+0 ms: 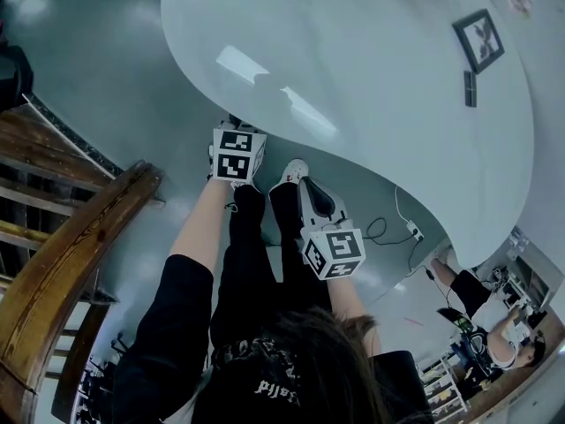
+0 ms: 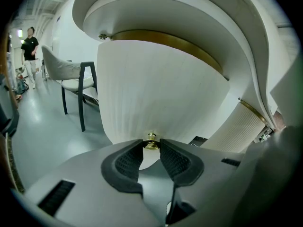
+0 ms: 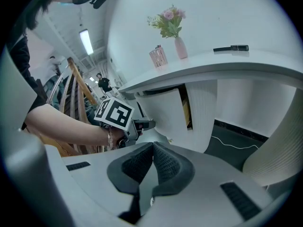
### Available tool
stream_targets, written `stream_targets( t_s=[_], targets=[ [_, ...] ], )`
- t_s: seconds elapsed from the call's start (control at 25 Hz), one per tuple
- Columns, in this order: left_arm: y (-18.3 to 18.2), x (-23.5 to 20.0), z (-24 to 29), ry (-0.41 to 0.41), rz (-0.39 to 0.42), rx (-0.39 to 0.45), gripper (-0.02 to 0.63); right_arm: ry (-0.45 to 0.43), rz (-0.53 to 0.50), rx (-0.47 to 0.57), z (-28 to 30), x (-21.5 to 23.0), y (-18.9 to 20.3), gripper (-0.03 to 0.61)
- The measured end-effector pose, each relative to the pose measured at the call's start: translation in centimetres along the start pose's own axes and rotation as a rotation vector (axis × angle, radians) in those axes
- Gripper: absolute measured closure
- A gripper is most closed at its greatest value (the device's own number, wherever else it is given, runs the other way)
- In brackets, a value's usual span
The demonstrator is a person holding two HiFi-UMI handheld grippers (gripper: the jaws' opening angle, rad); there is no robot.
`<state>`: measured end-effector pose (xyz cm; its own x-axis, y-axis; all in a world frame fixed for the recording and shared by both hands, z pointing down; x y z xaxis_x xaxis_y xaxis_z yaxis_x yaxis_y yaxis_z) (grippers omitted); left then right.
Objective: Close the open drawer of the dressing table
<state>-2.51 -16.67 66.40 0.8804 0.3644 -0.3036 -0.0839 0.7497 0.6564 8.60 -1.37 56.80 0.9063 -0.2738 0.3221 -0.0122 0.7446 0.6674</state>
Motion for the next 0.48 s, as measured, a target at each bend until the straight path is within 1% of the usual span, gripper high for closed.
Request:
stream_targets(
  t_s=[0.48],
  targets=[
    [-0.26, -0.03, 0.37, 0.017, 0.008, 0.032, 0.488, -0.003, -0.003, -0.009, 0.42, -0.52, 0.86, 0.552]
  ],
)
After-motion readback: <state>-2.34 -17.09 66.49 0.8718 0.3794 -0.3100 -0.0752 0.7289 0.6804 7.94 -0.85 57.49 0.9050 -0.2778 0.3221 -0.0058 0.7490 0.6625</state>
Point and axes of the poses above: the fingertips, and each gripper's own axes: z forward along the fingers, x to its right, y out of its underside, the point moved 3 cm from there along -z, backward along the fingers, and after that the axes turned 5 degrees about -z, right-handed, at the moved point
